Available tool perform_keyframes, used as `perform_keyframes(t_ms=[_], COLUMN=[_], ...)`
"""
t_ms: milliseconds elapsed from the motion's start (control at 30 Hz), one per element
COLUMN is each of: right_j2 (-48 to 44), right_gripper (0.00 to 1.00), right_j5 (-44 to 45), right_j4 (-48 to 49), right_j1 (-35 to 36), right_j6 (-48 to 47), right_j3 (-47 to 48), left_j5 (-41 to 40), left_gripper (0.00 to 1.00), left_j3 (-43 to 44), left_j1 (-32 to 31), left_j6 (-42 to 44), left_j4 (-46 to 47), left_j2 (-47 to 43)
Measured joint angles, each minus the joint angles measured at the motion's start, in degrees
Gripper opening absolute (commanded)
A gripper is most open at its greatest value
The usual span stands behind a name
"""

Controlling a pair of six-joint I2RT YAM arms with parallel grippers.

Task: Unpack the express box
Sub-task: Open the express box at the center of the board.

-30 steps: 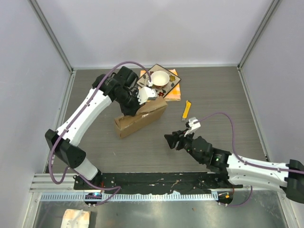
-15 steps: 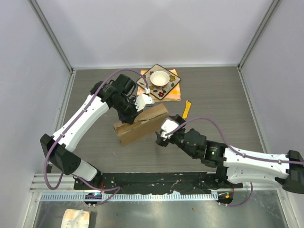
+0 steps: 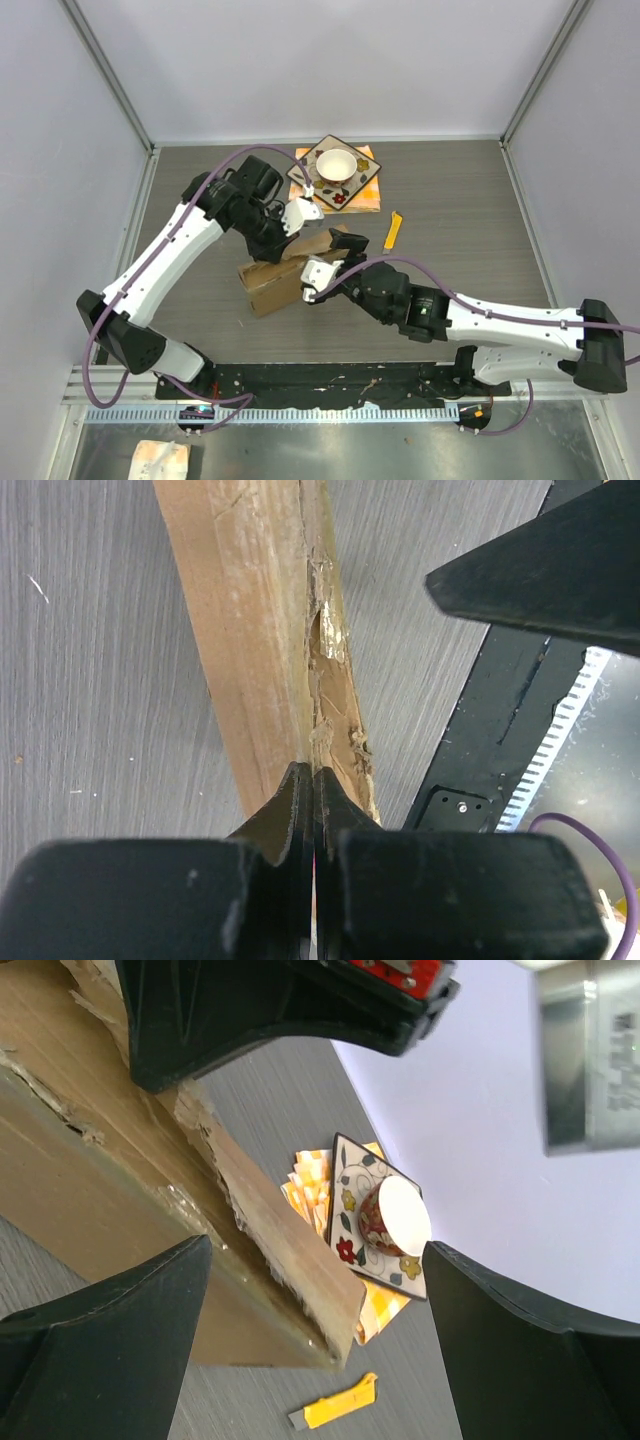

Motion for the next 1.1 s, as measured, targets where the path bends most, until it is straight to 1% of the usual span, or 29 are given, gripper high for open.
perform_keyframes(t_ms=[300, 467, 767, 967, 1033, 1067, 1100], right_j2=[5.7, 6.47, 8.22, 9.33, 9.33, 9.33, 9.33], right_gripper=[0.87, 0.84, 0.82, 0.77, 0.69, 0.61, 0.46], right_j5=[-2.95, -3.72, -4.44, -5.05, -5.01, -4.85, -4.81], right_j4=[-0.07, -0.59, -0.57, -1.86, -1.84, -1.92, -1.99], right_j1=[0.0, -0.02, -0.76, -0.94, -0.98, -1.11, -1.18], right_j6=[-0.52, -0.5, -0.5, -0.24, -0.26, -0.33, -0.33], right_j3=[1.44, 2.93, 4.68, 4.68, 4.68, 4.68, 4.68], left_j5=[0.87, 1.46, 2.23, 2.32, 2.43, 2.54, 2.73], left_gripper=[0.0, 0.0, 0.0, 0.0, 0.0, 0.0, 0.0], left_j3=[-0.13, -0.87, -2.43, -3.02, -3.26, -3.3, -3.3], left_j1=[-0.35, -0.46, -1.01, -1.07, -1.07, -1.07, -1.05], left_j6=[-0.07, -0.09, -0.02, 0.0, 0.02, 0.04, 0.13], left_j4=[-0.81, -1.07, -1.18, -1.18, -1.2, -1.2, -1.2], left_j2=[-2.16, -3.56, -4.96, -5.49, -5.6, -5.64, -5.68])
